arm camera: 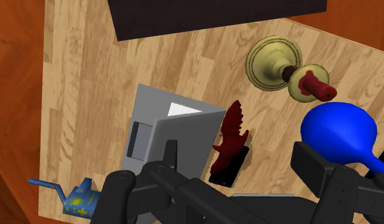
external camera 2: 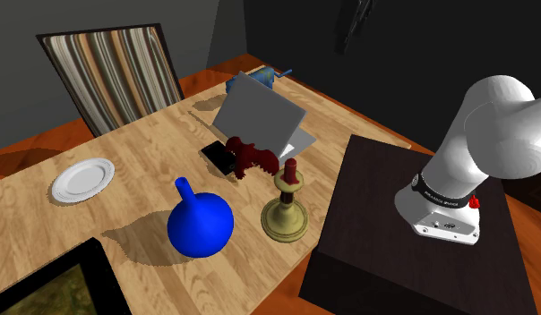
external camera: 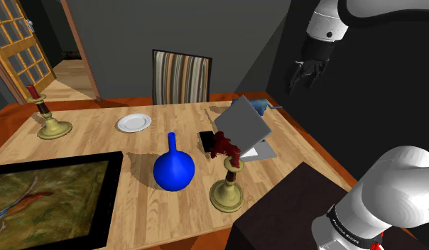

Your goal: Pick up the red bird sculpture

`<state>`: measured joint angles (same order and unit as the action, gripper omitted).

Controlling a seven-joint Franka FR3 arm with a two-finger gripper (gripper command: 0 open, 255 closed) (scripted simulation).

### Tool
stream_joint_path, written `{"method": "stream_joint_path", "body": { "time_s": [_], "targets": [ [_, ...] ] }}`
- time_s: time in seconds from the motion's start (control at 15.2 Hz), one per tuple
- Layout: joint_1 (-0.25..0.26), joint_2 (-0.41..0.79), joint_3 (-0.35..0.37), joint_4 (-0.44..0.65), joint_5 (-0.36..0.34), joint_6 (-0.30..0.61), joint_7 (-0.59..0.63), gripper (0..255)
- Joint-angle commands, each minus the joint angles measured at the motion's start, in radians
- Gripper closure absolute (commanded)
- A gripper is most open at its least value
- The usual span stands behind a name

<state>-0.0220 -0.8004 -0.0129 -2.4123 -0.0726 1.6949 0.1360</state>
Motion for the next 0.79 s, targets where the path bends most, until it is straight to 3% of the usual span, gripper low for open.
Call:
{"method": "stream_joint_path", "body": {
  "time_s": [0.0,0.73],
  "targets": [
    [0.0,0.0,0.0,0.0,0.0,0.0,0.0,0],
    [0.004,0.331,0.074,-0.062,-0.041,0.325,0.088,0]
  ]
}}
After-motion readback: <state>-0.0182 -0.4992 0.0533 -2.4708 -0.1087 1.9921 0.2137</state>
